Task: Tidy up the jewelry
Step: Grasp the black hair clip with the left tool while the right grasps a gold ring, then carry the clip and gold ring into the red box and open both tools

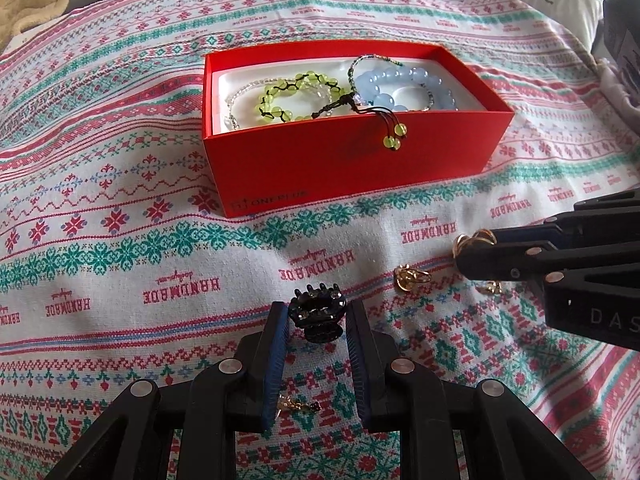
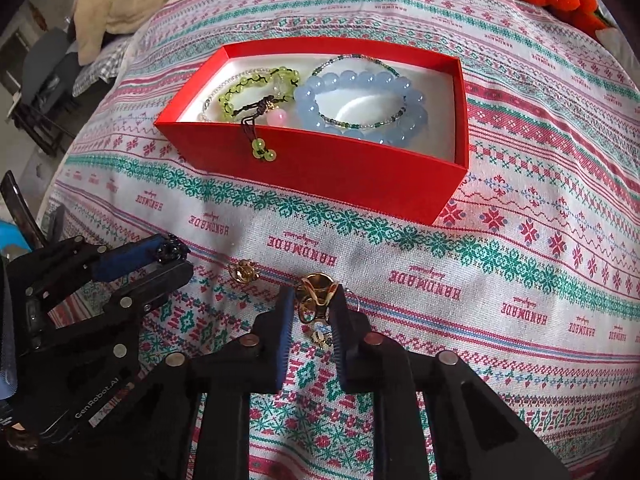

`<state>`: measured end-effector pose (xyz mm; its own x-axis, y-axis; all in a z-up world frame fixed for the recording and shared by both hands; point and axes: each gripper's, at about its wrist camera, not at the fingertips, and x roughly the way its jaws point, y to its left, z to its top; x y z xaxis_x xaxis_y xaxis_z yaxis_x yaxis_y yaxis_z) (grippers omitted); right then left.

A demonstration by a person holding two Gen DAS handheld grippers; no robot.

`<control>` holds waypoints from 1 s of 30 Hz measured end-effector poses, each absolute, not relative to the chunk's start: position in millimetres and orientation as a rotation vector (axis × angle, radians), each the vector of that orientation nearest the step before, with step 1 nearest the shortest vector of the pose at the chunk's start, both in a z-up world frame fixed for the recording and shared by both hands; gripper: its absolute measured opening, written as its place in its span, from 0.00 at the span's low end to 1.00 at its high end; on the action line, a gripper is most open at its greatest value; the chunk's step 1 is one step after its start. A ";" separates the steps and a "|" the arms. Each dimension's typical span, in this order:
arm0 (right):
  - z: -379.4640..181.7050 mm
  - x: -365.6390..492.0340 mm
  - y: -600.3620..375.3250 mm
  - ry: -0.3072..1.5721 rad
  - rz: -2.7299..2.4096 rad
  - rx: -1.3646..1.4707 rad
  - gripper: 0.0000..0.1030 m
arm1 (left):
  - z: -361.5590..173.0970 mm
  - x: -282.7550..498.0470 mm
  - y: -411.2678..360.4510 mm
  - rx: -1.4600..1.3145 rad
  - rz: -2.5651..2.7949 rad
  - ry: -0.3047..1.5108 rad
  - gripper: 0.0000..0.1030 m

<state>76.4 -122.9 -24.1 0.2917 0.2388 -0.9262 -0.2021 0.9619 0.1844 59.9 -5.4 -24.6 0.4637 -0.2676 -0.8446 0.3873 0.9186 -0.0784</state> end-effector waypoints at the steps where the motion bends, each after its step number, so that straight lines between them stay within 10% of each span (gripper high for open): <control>1: -22.7 76.3 -124.1 1.237 0.292 0.035 0.10 | -24.4 59.8 -5.1 0.131 -0.403 1.011 0.23; 30: 54.7 89.4 -160.4 1.066 0.289 0.197 0.10 | 41.0 90.4 -11.9 0.042 -0.400 0.888 0.23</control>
